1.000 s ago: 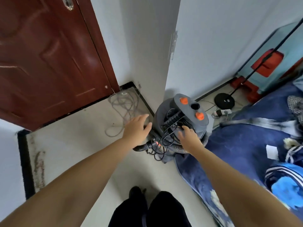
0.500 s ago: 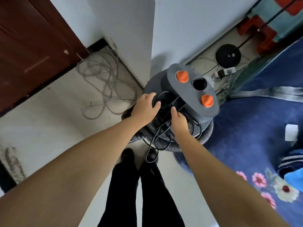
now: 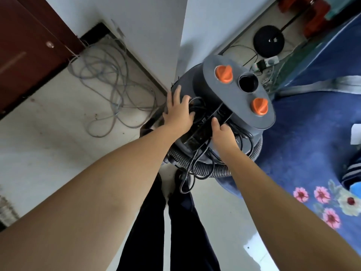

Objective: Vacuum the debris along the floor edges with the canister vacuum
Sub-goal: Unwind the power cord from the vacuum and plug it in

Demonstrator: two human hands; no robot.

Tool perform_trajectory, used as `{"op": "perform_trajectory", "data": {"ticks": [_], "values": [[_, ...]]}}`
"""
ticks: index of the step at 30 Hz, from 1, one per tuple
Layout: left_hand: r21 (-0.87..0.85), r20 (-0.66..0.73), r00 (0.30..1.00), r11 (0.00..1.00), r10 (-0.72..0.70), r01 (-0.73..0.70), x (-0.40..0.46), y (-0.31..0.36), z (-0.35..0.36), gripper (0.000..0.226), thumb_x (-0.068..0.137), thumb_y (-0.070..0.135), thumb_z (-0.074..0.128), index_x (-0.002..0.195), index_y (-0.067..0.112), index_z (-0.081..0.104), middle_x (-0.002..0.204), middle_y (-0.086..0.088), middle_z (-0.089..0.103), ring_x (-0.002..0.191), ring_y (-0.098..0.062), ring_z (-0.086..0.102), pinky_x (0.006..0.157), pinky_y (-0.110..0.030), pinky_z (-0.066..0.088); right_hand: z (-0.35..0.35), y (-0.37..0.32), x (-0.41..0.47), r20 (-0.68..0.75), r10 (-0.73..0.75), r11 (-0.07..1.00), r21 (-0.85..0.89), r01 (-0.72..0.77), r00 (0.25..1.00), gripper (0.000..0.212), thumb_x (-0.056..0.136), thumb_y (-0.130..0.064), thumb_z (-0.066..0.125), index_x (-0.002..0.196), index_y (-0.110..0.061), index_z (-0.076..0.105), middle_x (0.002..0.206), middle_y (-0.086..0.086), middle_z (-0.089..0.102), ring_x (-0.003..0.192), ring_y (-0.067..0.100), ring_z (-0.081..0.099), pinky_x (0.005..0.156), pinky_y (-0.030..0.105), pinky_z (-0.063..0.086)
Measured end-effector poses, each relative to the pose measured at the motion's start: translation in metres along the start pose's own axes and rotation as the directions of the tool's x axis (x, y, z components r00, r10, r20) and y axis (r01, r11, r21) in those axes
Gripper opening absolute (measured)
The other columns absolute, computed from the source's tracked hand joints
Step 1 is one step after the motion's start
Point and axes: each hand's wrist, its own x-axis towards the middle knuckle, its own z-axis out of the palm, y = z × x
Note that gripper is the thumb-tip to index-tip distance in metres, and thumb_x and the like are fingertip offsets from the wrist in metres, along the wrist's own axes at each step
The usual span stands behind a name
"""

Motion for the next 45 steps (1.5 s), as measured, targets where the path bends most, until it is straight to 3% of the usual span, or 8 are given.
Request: {"op": "perform_trajectory", "data": {"ticks": [4, 14, 20, 24, 29, 35, 41, 45], "values": [[-0.006, -0.051, 0.998, 0.999, -0.037, 0.037, -0.03, -0.016, 0.01, 0.029, 0.094, 0.021, 0.052, 0.117, 0.006, 0.043, 0.159, -0.004, -0.002, 0.146, -0.03, -0.009, 0.109, -0.055, 0.029, 0.01, 0.014, -0.019, 0.027, -0.028, 0.999, -0.031, 0.029, 0.999, 0.044, 0.099, -0.042, 0.036, 0.066, -0.014, 0.041, 0.063, -0.001, 0.044, 0.057, 0.012, 0.042, 0.052, 0.025, 0.03], [-0.164, -0.152, 0.967, 0.97, -0.204, 0.178, -0.134, -0.041, 0.057, 0.023, 0.094, 0.018, 0.051, 0.111, 0.004, 0.045, 0.159, -0.002, -0.005, 0.146, -0.029, -0.01, 0.113, -0.049, 0.026, 0.017, 0.071, -0.079, 0.191, -0.139, 0.972, -0.16, 0.171, 0.972, 0.045, 0.099, -0.04, 0.038, 0.064, -0.013, 0.04, 0.059, 0.0, 0.043, 0.053, 0.013, 0.041, 0.051, 0.03, 0.03], [-0.232, -0.236, 0.922, 0.939, -0.307, 0.253, -0.201, -0.049, 0.102, 0.032, 0.094, 0.019, 0.052, 0.117, -0.002, 0.045, 0.16, -0.006, -0.003, 0.146, -0.031, -0.008, 0.116, -0.041, 0.019, 0.017, 0.119, -0.111, 0.249, -0.18, 0.938, -0.249, 0.243, 0.952, 0.041, 0.099, -0.043, 0.036, 0.082, -0.007, 0.046, 0.067, -0.002, 0.045, 0.068, 0.019, 0.045, 0.067, 0.029, 0.028], [-0.259, -0.287, 0.878, 0.914, -0.382, 0.313, -0.247, -0.052, 0.133, 0.037, 0.094, 0.022, 0.053, 0.121, -0.002, 0.044, 0.16, -0.006, -0.002, 0.146, -0.03, -0.006, 0.112, -0.04, 0.027, 0.02, 0.154, -0.133, 0.279, -0.235, 0.908, -0.279, 0.313, 0.931, 0.043, 0.1, -0.043, 0.035, 0.069, -0.014, 0.039, 0.071, 0.0, 0.046, 0.081, 0.022, 0.046, 0.07, 0.028, 0.028], [-0.298, -0.327, 0.825, 0.879, -0.461, 0.373, -0.303, -0.063, 0.162, 0.037, 0.094, 0.025, 0.051, 0.12, -0.001, 0.044, 0.16, -0.006, -0.001, 0.146, -0.03, -0.004, 0.106, -0.042, 0.035, 0.032, 0.191, -0.167, 0.339, -0.295, 0.868, -0.296, 0.398, 0.894, 0.045, 0.1, -0.043, 0.033, 0.092, -0.004, 0.053, 0.092, 0.012, 0.055, 0.095, 0.028, 0.053, 0.074, 0.029, 0.03], [-0.341, -0.373, 0.768, 0.847, -0.521, 0.408, -0.367, -0.075, 0.195, 0.037, 0.095, 0.022, 0.05, 0.121, -0.003, 0.042, 0.159, -0.009, 0.001, 0.147, -0.028, -0.005, 0.108, -0.038, 0.03, 0.045, 0.235, -0.208, 0.409, -0.304, 0.838, -0.314, 0.446, 0.86, 0.043, 0.1, -0.043, 0.034, 0.065, -0.017, 0.034, 0.067, -0.002, 0.042, 0.082, 0.022, 0.046, 0.071, 0.028, 0.029], [-0.383, -0.361, 0.717, 0.796, -0.596, 0.468, -0.43, -0.068, 0.237, 0.04, 0.096, 0.021, 0.048, 0.127, -0.002, 0.038, 0.159, -0.007, -0.003, 0.147, -0.028, -0.006, 0.112, -0.041, 0.027, 0.035, 0.288, -0.242, 0.531, -0.326, 0.792, -0.298, 0.533, 0.782, 0.052, 0.1, -0.042, 0.032, 0.111, 0.003, 0.055, 0.109, 0.019, 0.061, 0.106, 0.034, 0.055, 0.082, 0.033, 0.038], [-0.434, -0.34, 0.671, 0.742, -0.659, 0.51, -0.473, -0.049, 0.278, 0.041, 0.097, 0.021, 0.046, 0.129, -0.002, 0.036, 0.16, -0.005, -0.004, 0.147, -0.026, -0.007, 0.111, -0.043, 0.029, 0.017, 0.33, -0.261, 0.593, -0.314, 0.757, -0.315, 0.573, 0.741, 0.051, 0.1, -0.043, 0.031, 0.107, 0.0, 0.056, 0.098, 0.013, 0.058, 0.103, 0.033, 0.056, 0.087, 0.037, 0.04]]}}
